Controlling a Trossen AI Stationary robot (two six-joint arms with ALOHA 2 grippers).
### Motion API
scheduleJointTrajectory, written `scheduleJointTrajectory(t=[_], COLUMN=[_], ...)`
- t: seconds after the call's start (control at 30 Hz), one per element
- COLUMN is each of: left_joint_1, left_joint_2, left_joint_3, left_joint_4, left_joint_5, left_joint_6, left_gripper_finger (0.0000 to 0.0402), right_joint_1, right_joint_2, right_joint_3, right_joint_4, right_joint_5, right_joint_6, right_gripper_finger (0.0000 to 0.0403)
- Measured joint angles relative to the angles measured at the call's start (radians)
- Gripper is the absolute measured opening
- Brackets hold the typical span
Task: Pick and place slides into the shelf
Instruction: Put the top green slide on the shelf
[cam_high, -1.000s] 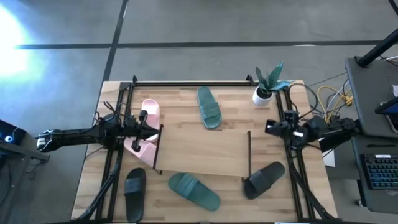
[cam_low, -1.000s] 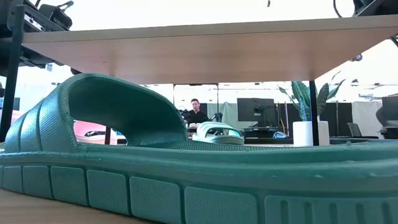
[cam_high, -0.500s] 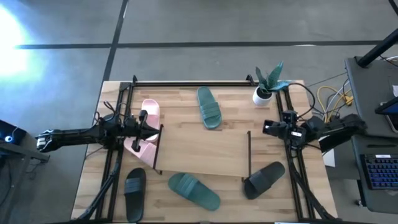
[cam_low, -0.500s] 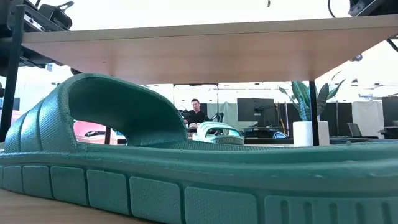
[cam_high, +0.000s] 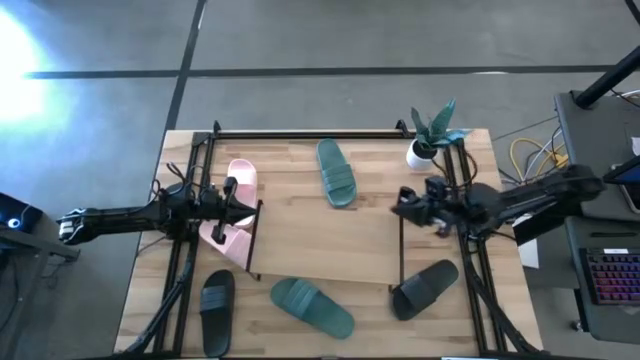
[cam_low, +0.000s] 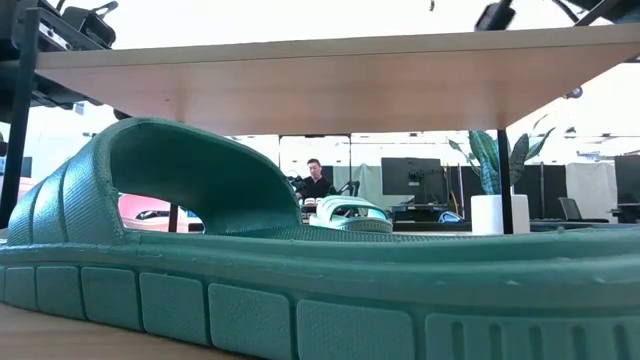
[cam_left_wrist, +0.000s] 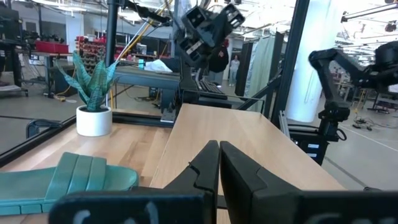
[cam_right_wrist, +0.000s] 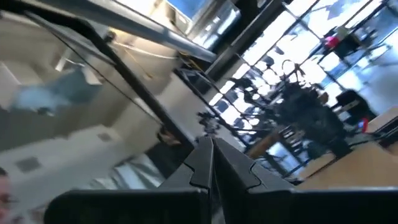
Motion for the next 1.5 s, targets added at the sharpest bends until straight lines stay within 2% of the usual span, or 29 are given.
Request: scheduleJointTrajectory(t=[0.13, 0.3, 0.47, 0.67, 0.77, 0.87, 1.03, 1.13, 1.27, 1.5], left_joint_1=[0.000, 0.000, 0.000, 0.000, 0.000, 0.000, 0.000, 0.000, 0.000, 0.000], left_joint_2=[0.000, 0.000, 0.000, 0.000, 0.000, -0.001, 0.000, -0.001, 0.000, 0.000], left_joint_3=[0.000, 0.000, 0.000, 0.000, 0.000, 0.000, 0.000, 0.000, 0.000, 0.000], left_joint_4=[0.000, 0.000, 0.000, 0.000, 0.000, 0.000, 0.000, 0.000, 0.000, 0.000], left_joint_5=[0.000, 0.000, 0.000, 0.000, 0.000, 0.000, 0.000, 0.000, 0.000, 0.000], left_joint_6=[0.000, 0.000, 0.000, 0.000, 0.000, 0.000, 0.000, 0.000, 0.000, 0.000], left_gripper_finger=[0.0000, 0.0000, 0.0000, 0.0000, 0.0000, 0.0000, 0.0000, 0.0000, 0.0000, 0.0000], right_joint_1=[-0.066, -0.166, -0.234, -0.369, -0.434, -0.487, -0.571, -0.616, -0.665, -0.721], right_joint_2=[0.114, 0.239, 0.386, 0.585, 0.694, 0.803, 0.975, 1.076, 1.200, 1.383], right_joint_3=[0.143, 0.367, 0.631, 0.921, 1.043, 1.155, 1.318, 1.414, 1.550, 1.778], right_joint_4=[-0.229, -0.763, -1.225, -1.611, -1.712, -1.791, -1.923, -1.986, -2.044, -2.147], right_joint_5=[0.001, 0.001, 0.001, -0.022, -0.097, -0.168, -0.174, -0.173, -0.182, -0.201], right_joint_6=[0.028, 0.045, -0.184, -0.409, -0.537, -0.671, -0.847, -0.961, -1.064, -1.178], right_gripper_finger=[0.0009, 0.0009, 0.0009, 0.0013, 0.0035, 0.0073, 0.0146, 0.0176, 0.0188, 0.0179])
